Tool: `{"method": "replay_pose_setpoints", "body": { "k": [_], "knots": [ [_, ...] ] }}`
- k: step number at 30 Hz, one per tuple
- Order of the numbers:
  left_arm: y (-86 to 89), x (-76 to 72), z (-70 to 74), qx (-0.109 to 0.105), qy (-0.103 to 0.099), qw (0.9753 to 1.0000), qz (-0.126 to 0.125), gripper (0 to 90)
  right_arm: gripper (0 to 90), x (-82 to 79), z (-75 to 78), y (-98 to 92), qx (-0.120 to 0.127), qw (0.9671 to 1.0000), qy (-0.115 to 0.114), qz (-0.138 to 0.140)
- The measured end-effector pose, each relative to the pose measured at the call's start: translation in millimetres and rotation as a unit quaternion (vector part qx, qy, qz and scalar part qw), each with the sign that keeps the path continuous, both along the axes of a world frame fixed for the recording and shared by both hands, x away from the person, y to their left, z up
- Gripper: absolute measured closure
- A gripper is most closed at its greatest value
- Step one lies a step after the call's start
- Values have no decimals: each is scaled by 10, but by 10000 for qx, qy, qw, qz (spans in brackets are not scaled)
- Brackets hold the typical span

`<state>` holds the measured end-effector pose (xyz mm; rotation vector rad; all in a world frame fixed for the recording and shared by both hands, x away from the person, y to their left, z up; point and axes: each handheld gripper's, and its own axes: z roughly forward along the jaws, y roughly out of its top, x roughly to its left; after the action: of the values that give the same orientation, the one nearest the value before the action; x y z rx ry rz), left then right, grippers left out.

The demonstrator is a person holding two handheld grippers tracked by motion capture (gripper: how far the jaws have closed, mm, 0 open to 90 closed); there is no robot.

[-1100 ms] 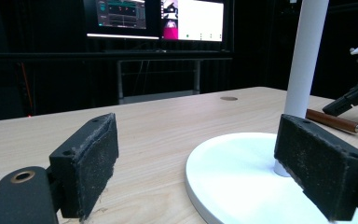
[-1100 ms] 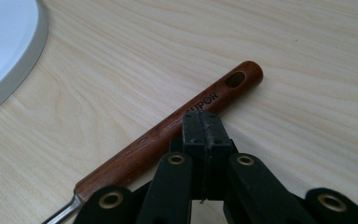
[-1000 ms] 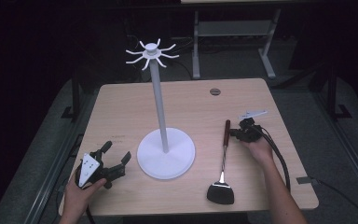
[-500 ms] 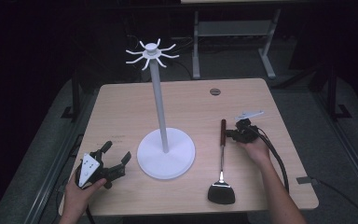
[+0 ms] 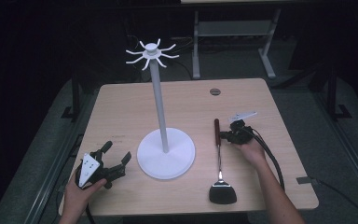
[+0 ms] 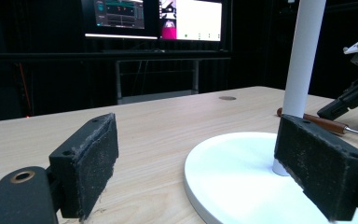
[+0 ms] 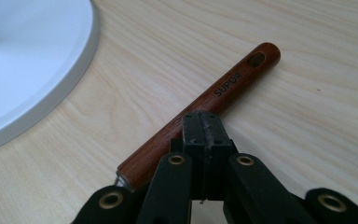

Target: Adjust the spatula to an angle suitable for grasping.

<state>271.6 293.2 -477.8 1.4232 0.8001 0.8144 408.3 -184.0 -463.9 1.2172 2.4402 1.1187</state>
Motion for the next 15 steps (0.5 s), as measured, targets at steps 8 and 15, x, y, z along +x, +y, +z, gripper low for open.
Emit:
{"method": "replay_pose_setpoints", "body": {
  "k": [8, 15],
  "knots": [
    [-1, -1, 0, 5, 3, 10000, 20, 130, 896, -21, 9, 111, -46, 9998, -5, 189],
    [-1, -1, 0, -4, 5, 10000, 22, 130, 896, -45, 13, 206, -89, 9994, -6, 337]
  ]
}}
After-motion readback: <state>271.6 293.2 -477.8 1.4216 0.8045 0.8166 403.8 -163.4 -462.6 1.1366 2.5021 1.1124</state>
